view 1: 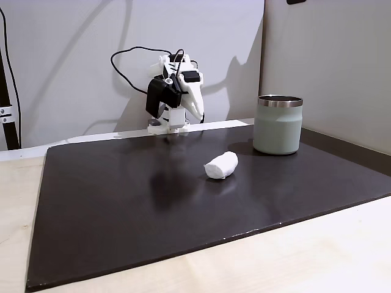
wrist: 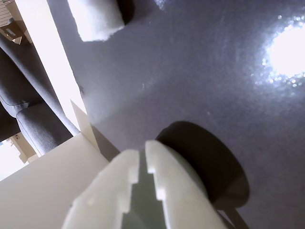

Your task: Grasp a gauze and put it in the cup.

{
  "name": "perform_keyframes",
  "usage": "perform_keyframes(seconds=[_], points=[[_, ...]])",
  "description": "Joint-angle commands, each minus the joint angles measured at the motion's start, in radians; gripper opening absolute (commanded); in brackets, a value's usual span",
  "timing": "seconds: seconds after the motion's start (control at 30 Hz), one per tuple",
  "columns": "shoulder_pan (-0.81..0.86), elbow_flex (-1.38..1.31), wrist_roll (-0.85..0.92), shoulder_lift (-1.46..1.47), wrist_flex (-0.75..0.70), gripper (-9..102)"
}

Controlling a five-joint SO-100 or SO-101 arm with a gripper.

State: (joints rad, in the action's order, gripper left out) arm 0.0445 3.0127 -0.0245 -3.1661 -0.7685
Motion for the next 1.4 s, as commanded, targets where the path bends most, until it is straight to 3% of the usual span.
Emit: perform_keyframes(seconds=[0.0, 0.77, 0.9, 1.1, 1.37], points=[[-0.061, -0.008, 0.069, -0.011, 0.031, 0], [-0.060, -0.058, 0.048, -0.011, -0.012, 0], [-0.064, -0.190, 0.043, 0.029, -0.078, 0], [-0.028, -0.581, 0.015, 0.439, -0.193, 0], [-0.015, -1.025, 0.167, 0.877, -0.337, 0]])
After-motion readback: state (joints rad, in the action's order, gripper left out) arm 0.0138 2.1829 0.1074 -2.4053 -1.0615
